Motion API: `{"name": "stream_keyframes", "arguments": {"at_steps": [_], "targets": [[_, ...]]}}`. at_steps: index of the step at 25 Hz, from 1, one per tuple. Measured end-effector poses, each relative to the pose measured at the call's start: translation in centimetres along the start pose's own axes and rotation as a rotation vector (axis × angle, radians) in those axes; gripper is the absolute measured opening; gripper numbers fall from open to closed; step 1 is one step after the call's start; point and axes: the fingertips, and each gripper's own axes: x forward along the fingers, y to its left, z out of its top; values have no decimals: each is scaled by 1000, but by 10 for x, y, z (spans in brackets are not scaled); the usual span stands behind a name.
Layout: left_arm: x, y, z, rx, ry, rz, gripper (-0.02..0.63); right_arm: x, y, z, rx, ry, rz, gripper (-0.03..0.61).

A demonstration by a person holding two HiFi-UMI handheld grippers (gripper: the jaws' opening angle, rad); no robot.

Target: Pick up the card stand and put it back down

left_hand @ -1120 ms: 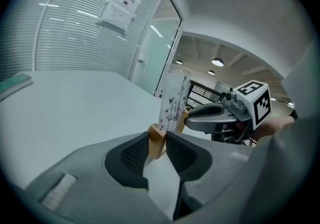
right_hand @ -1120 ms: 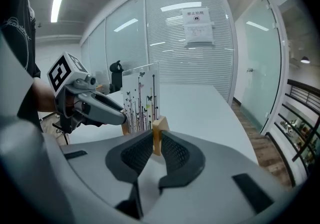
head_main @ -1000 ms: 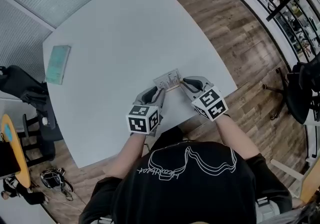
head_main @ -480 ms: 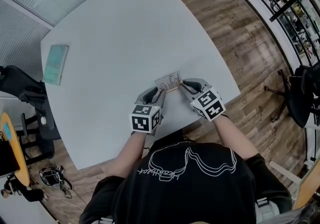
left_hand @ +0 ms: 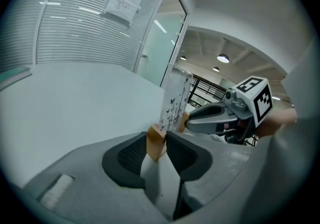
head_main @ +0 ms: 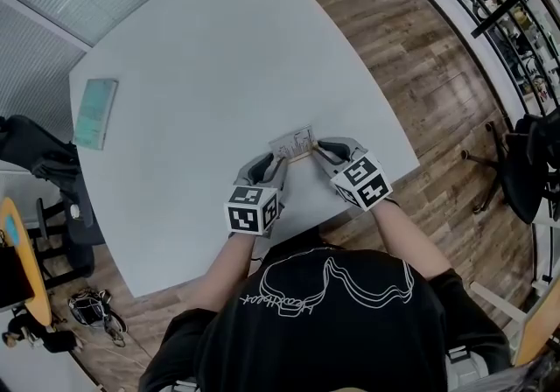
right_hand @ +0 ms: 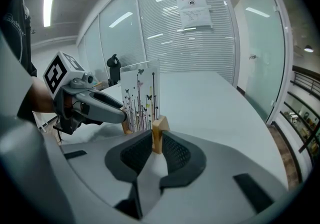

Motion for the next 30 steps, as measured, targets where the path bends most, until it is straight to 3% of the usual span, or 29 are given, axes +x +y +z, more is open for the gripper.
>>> {"name": "stream_keyframes", "arguments": {"at_steps": [5,9,13,16,24,30], "targets": [[-5,-3,1,-26,-12,1,156,-8,-3,5,45,-34,-10,106],[-16,-5,1,-60,-27,6,164,-23,4,12,23,-64,7,149],[-38,-16,2,-80,-61,1,169,-47,18,23,44,-122,42,153],[-61,-31,11,-80,-99,-28,169,-72,35,41,70,-201,94,141],[-139,-87,42,1,-242,-102,167,-146,92,85,-51,-343,158,97],[-188,-132,43,65,-318,-141,129,-185,135,85,-74,-389,204,55]]}}
